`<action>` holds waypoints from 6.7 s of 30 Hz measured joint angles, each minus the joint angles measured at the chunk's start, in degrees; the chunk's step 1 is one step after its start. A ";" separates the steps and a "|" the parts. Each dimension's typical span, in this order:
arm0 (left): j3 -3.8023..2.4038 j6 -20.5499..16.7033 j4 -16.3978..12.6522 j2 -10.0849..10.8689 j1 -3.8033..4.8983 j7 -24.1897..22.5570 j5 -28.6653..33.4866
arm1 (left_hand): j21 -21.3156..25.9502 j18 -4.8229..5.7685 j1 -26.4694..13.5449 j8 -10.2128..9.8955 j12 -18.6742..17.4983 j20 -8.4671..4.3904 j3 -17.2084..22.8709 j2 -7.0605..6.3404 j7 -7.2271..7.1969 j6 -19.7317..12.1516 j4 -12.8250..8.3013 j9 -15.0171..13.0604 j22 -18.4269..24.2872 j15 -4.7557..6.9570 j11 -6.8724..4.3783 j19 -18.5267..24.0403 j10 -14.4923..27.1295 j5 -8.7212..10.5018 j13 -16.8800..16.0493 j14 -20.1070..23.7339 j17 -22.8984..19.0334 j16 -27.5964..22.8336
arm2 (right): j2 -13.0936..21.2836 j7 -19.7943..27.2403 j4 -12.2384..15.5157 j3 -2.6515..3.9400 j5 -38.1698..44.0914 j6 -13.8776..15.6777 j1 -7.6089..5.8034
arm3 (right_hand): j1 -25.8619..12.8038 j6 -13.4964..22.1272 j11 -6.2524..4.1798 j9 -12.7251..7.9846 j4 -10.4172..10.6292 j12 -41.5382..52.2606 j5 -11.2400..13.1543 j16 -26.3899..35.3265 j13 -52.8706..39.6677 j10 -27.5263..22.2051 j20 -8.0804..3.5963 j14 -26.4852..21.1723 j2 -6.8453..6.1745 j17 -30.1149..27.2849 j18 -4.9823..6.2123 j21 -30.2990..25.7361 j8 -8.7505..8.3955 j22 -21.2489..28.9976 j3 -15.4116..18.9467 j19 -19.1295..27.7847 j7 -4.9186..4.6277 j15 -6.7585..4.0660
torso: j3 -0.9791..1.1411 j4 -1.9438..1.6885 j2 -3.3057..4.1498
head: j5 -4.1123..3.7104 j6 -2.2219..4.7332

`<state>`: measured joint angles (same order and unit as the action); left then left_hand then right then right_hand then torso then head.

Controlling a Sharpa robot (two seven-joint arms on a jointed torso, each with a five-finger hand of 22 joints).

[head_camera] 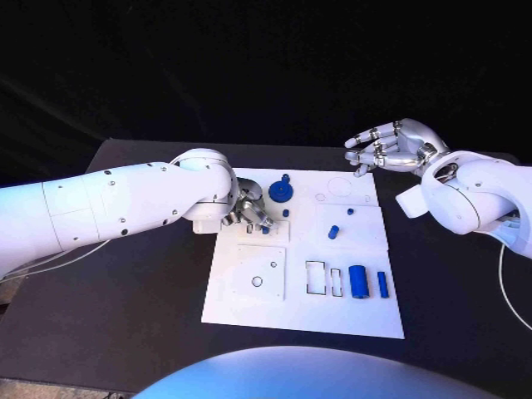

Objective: Assemble the parts on the task board

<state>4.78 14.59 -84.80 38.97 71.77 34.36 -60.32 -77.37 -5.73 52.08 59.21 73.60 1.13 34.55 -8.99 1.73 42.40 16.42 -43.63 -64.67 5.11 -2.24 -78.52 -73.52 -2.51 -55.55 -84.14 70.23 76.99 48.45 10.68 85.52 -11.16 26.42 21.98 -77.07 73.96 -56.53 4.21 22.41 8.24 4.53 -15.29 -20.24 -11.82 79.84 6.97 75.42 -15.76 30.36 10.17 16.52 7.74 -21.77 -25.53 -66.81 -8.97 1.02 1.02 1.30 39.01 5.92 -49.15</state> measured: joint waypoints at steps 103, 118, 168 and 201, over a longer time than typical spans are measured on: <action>-1.05 8.97 19.78 -6.29 3.51 -0.64 3.02 | 2.62 0.00 8.92 -11.16 -2.60 1.94 -6.56 4.39 3.48 -1.83 -0.39 8.97 3.69 -2.04 3.15 1.94 4.82 0.00 6.40 0.20 -0.04 -0.23 | -0.66 0.37 -1.15 0.00 -0.11 0.02 0.33 | 0.00 0.00 0.00 0.07 0.15 0.00 0.00 0.00 -0.27 0.00 0.20 0.00 0.00 0.47 0.00 0.00 0.00 0.27 0.15 0.20 0.00 0.00 | 0.05 0.01 -0.05 | 1.01 0.57; -1.02 8.50 19.54 -6.09 3.46 -0.77 4.39 | 2.62 0.00 17.65 -8.40 -2.60 1.61 1.53 5.77 2.42 -2.65 -5.10 8.46 3.46 -1.50 2.23 1.66 5.13 -0.03 6.66 0.08 -0.04 -0.23 | -0.74 0.40 -1.25 0.00 -0.14 0.01 0.41 | 0.00 0.00 0.00 0.06 0.15 0.00 0.00 0.00 -0.33 0.00 0.20 0.00 0.00 0.60 0.00 -0.23 0.00 0.33 0.15 0.20 0.00 0.00 | 0.07 -0.02 -0.05 | 1.01 0.35; -1.08 -8.34 -4.12 7.78 0.25 -1.92 5.76 | 0.87 -0.01 14.70 -3.42 -1.31 0.61 8.48 2.02 2.13 -3.16 -2.28 5.91 -0.14 -1.02 1.22 0.19 1.83 -0.11 4.56 -0.01 0.08 -0.23 | -0.80 0.41 -2.03 -0.02 -0.36 0.00 0.96 | -0.23 0.20 0.00 0.10 0.31 0.00 0.00 0.00 -0.47 0.00 0.21 -0.42 0.24 0.89 0.00 -0.23 0.00 0.48 0.31 0.20 0.20 0.00 | 0.03 -0.02 -0.04 | 1.61 -0.65; -0.90 -2.24 -2.87 5.88 0.19 -0.74 2.69 | 0.88 -0.01 13.59 -3.16 -1.32 0.62 11.10 0.93 2.34 -2.95 -4.58 5.10 -0.22 -1.02 1.22 0.20 1.84 -0.11 4.68 0.00 0.06 -0.23 | -0.97 0.63 -2.24 -0.02 -1.04 0.03 1.19 | -0.23 1.41 1.24 0.13 0.71 -0.82 0.00 2.68 0.23 -3.89 1.55 -3.69 0.24 1.30 0.00 -2.43 0.00 2.26 0.23 1.55 -0.97 1.22 | 0.02 -0.04 -0.03 | 1.87 -0.85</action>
<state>3.88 12.35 -87.67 44.85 71.96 33.63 -57.64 -76.50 -5.74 65.67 56.05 72.29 1.75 45.65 -8.06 4.07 39.45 11.84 -38.52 -64.89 4.09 -1.01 -78.32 -71.69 -2.63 -50.87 -84.15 70.28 76.76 47.48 11.31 83.29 -11.18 25.39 22.01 -75.88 73.73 -55.11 5.44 22.54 8.95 3.71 -15.29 -17.57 -11.59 75.95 8.52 71.73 -15.52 31.66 10.17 14.09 7.74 -19.51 -25.30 -65.26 -9.94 2.24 1.04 1.26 38.97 7.78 -50.00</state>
